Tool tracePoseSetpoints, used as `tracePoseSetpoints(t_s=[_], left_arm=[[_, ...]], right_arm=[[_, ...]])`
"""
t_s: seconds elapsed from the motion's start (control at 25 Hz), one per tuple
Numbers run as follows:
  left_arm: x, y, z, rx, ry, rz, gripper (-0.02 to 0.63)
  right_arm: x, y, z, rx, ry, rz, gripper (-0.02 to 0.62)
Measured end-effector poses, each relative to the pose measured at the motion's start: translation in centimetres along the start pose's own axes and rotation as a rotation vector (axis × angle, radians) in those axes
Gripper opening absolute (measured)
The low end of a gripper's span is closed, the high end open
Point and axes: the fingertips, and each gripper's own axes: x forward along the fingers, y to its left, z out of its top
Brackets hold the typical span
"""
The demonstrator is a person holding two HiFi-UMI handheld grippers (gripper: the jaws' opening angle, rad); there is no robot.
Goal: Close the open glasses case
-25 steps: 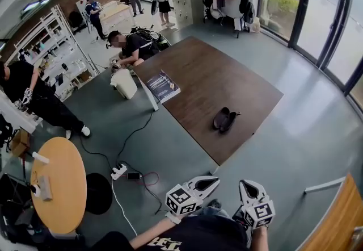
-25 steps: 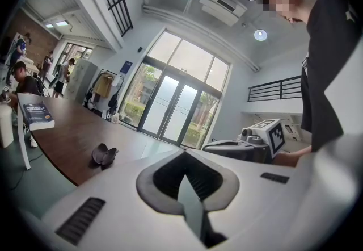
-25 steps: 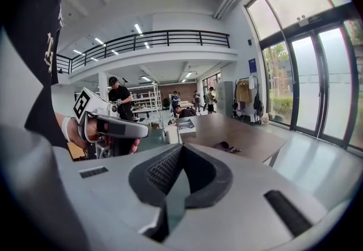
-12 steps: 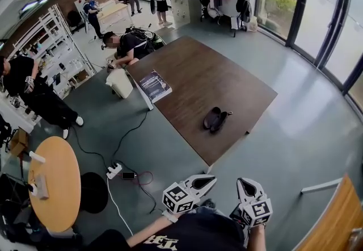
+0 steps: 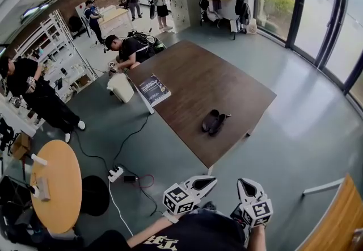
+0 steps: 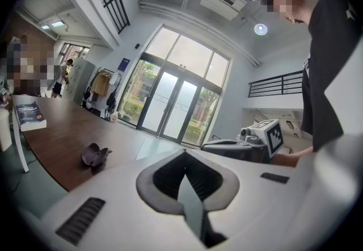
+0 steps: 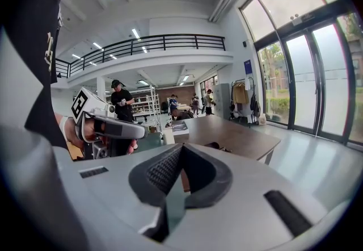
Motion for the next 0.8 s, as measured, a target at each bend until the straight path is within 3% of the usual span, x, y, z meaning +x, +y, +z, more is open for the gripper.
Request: tracePoseSetpoints(t_s=[0.44, 0.8], left_arm=[[-1.3, -0.5, -1.6, -0.029, -0.004, 0.045, 0.006], [-0.6, -1.8, -1.6, -0.034, -0.011, 0.023, 0.006]], right_arm=[[-0.8, 0.7, -1.2, 0.015, -0.004, 0.015, -0.014], [-2.3, -0.1, -1.7, 0.026, 0.006, -0.006, -0.014]])
